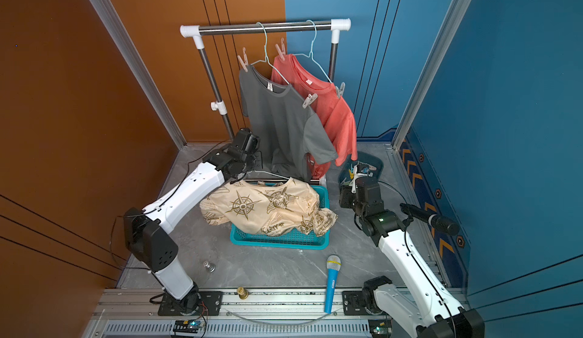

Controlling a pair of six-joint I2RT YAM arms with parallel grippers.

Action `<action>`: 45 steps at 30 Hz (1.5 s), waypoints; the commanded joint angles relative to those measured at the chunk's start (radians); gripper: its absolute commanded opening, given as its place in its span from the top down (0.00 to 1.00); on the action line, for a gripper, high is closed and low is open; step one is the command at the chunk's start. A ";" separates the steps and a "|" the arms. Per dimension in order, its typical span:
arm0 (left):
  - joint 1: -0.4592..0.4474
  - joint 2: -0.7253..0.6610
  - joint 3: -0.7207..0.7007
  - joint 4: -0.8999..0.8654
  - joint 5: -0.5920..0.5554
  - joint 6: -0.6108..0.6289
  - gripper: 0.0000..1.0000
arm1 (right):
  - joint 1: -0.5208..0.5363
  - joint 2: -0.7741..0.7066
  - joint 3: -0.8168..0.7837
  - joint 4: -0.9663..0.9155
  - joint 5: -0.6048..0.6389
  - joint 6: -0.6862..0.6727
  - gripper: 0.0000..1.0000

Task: Use clothespins to secure the t-shirt on both sides of the hanger
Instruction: Pick up the hanger from the basket.

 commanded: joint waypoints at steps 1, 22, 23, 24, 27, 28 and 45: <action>-0.012 -0.095 -0.051 0.078 -0.016 0.034 0.93 | -0.013 -0.023 0.001 0.000 -0.013 0.025 0.50; -0.011 -0.466 -0.237 0.514 0.182 0.100 0.95 | -0.143 0.054 0.099 -0.239 -0.125 0.130 0.49; -0.012 -0.463 -0.231 0.521 0.195 0.094 0.95 | -0.154 0.058 0.097 -0.254 -0.126 0.129 0.49; -0.013 -0.461 -0.225 0.526 0.206 0.089 0.95 | -0.160 0.063 0.098 -0.264 -0.126 0.129 0.48; -0.022 -0.456 -0.209 0.524 0.237 0.085 0.95 | -0.199 0.091 0.096 -0.281 -0.146 0.134 0.47; -0.025 -0.457 -0.208 0.520 0.246 0.085 0.96 | -0.212 0.104 0.096 -0.281 -0.158 0.136 0.47; -0.093 -0.499 -0.216 0.462 0.315 0.205 0.95 | -0.304 0.488 0.322 -0.157 -0.109 0.153 0.58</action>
